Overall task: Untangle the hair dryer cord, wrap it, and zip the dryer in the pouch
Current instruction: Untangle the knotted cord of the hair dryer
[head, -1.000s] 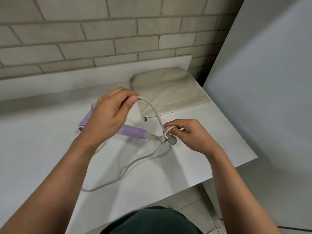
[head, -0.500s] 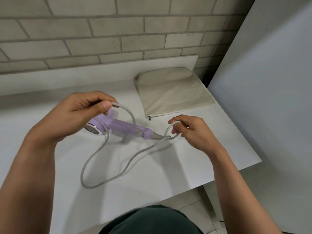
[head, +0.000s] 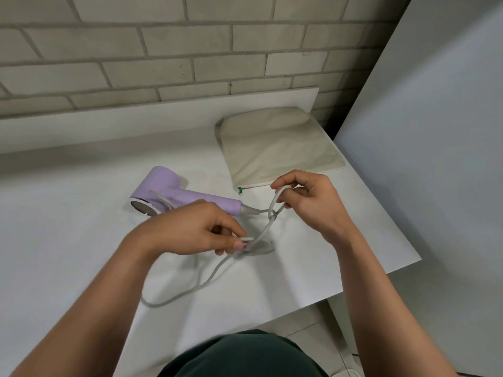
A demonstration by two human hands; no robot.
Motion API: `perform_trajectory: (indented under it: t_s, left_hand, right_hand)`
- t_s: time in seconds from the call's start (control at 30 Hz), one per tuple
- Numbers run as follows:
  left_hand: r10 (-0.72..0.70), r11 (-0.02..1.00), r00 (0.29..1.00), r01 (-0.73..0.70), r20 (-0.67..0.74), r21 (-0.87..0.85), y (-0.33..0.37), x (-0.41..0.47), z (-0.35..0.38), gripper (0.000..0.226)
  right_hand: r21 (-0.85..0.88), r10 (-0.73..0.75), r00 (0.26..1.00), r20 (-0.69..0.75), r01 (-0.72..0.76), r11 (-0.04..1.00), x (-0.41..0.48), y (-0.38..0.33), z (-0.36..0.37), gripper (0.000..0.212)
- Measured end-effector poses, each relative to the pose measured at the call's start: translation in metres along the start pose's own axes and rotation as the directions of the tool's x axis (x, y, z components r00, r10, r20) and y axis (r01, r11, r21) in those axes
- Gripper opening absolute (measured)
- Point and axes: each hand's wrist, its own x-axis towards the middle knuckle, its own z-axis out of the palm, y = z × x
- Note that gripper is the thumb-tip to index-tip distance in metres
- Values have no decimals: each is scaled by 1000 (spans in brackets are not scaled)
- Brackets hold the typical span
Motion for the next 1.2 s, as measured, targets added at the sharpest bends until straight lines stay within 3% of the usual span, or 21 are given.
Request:
perform_trajectory:
  t_s: [0.17, 0.23, 0.3, 0.47, 0.63, 0.73, 0.83, 0.97, 1.07, 1.2]
  left_hand:
    - [-38, 989, 986, 61, -163, 138, 1, 26, 23, 29]
    - [26, 993, 976, -1, -214, 115, 0, 29, 30, 36]
    - [112, 993, 960, -99, -258, 65, 4, 27, 36, 40]
    - [143, 984, 912, -173, -385, -44, 11, 25, 48, 37]
    - [6, 900, 854, -230, -520, -369, 16, 26, 42, 20]
    - [-40, 867, 780, -283, -625, -409, 15, 28, 41, 10]
    - [58, 921, 717, -306, -695, -240, 11, 33, 40, 7]
    - [282, 949, 742, -309, -609, 63, 5, 36, 32, 11]
    - [486, 851, 764, -302, -425, 431, 7, 36, 24, 17]
    - [522, 788, 791, -303, -320, 537, 6, 38, 16, 29]
  right_hand:
    - [37, 14, 999, -40, -12, 999, 0, 1, -1, 19]
    - [20, 18, 998, -55, -17, 1000, 1, 4, -2, 18]
    - [8, 31, 998, -59, -30, 1000, 1, 7, -3, 17]
    - [-1, 66, 998, -21, -66, 998, 0, 9, -2, 15]
    - [160, -8, 995, 98, -8, 987, -4, 13, -9, 19]
    - [251, -37, 997, 74, 17, 968, -6, 16, -13, 16]
    - [211, -62, 996, 64, 48, 976, -6, 21, -13, 14]
    - [115, -107, 986, 126, 93, 989, -4, 22, -8, 15]
    - [27, -132, 969, 211, 129, 991, -2, 19, -6, 15]
    - [-50, -121, 945, 304, 142, 989, 1, 17, -4, 16]
